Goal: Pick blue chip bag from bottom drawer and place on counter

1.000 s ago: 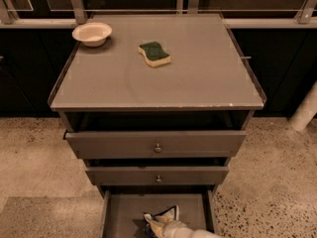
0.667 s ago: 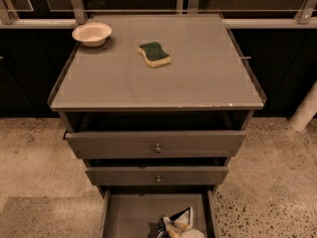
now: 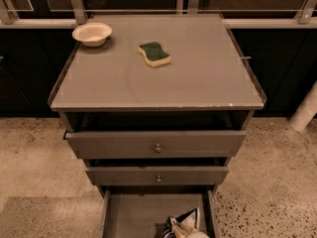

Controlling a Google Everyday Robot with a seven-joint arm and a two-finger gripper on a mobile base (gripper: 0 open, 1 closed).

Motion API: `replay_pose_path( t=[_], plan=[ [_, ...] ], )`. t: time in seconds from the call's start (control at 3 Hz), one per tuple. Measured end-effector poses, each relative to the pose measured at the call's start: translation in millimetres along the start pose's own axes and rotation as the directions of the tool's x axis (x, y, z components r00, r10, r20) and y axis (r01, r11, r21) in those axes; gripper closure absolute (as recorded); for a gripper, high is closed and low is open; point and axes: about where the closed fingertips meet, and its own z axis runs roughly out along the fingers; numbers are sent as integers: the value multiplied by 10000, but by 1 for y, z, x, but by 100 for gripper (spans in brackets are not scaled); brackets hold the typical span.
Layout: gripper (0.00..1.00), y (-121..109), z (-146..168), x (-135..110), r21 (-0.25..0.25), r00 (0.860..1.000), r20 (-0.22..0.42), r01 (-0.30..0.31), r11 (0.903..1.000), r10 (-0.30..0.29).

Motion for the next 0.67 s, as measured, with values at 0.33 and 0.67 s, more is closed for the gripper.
replay_pose_path(
  t=[0.33,0.67],
  plan=[
    [100,-11,-8,-27,-47,9988,211,445,9990,-444],
    [100,-21,-48,-88,-298,9932,736,921,9953,-897]
  ],
)
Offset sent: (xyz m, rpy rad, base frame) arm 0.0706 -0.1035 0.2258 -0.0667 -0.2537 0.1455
